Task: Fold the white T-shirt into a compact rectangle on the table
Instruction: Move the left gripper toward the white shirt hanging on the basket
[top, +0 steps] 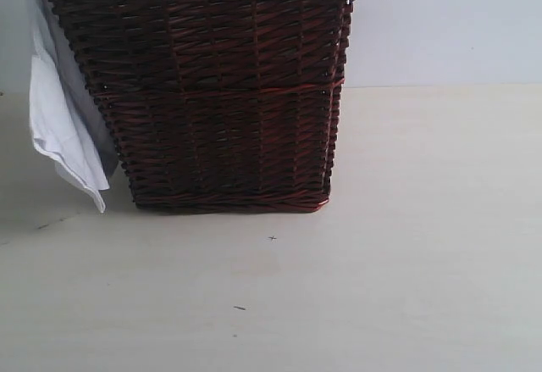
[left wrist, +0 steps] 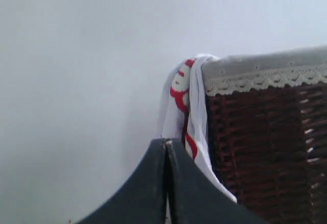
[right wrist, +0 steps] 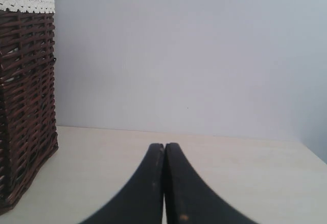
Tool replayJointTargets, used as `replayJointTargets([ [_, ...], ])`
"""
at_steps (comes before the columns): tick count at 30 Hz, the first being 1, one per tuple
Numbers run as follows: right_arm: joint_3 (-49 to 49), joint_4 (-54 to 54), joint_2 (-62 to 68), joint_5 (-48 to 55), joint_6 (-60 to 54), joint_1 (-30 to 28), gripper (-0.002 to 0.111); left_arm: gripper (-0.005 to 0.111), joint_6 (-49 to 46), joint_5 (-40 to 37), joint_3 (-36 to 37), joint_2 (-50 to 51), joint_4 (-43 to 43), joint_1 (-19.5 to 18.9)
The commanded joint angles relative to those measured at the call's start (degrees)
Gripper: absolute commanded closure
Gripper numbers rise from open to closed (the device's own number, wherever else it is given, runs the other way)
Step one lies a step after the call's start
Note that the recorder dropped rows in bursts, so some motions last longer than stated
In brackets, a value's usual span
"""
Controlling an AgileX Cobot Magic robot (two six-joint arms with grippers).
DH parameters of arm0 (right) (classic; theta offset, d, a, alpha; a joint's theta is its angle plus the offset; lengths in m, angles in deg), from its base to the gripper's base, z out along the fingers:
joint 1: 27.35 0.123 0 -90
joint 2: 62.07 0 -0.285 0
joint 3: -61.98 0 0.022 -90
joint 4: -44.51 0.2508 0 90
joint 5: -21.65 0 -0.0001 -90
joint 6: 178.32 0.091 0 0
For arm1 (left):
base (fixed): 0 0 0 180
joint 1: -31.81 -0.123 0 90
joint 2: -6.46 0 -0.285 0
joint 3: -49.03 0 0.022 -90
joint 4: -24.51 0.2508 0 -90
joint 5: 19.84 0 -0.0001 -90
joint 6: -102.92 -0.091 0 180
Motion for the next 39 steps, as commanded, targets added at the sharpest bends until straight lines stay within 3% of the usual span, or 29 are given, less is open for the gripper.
replayJointTargets([
  [1, 0.3, -0.1, -0.3, -0.9, 0.0, -0.3, 0.108, 0.107, 0.5, 8.0, 0.0, -0.2, -0.4, 0.2],
  [6, 0.3, -0.1, -0.3, -0.9, 0.0, -0.3, 0.108, 0.107, 10.8, 16.6, 0.0, -0.2, -0.8, 0.2],
  [11, 0.3, -0.1, -0.3, -0.9, 0.0, -0.3, 0.108, 0.107, 13.0, 18.0, -9.6, 3.9, -0.8, 0.2],
  [13, 0.3, -0.1, -0.3, -0.9, 0.0, -0.3, 0.108, 0.107, 15.4, 11.3, -16.1, 7.9, -0.8, 0.2],
  [14, 0.3, -0.1, -0.3, -0.9, 0.0, -0.3, 0.108, 0.107, 18.4, 2.7, -21.2, 11.1, -0.7, 0.2],
  [21, 0.3, -0.1, -0.3, -0.9, 0.0, -0.3, 0.108, 0.107, 18.7, -17.9, -34.0, 22.5, -0.6, 0.2],
  [26, 0.3, -0.1, -0.3, -0.9, 0.0, -0.3, 0.108, 0.107, 14.8, -24.9, -37.7, 30.9, -0.6, 0.3],
  [30, 0.3, -0.1, -0.3, -0.9, 0.0, -0.3, 0.108, 0.106, 8.1, -27.6, -38.2, 37.5, -0.8, 2.5],
  [33, 0.3, -0.1, -0.3, -0.9, 0.0, -0.3, 0.108, 0.094, 7.7, -27.2, -38.2, 43.3, -0.8, 4.8],
  [39, 0.3, -0.1, -0.3, -0.9, 0.0, -0.3, 0.108, 0.033, 7.1, -18.9, -38.2, 54.4, -0.8, 6.6],
])
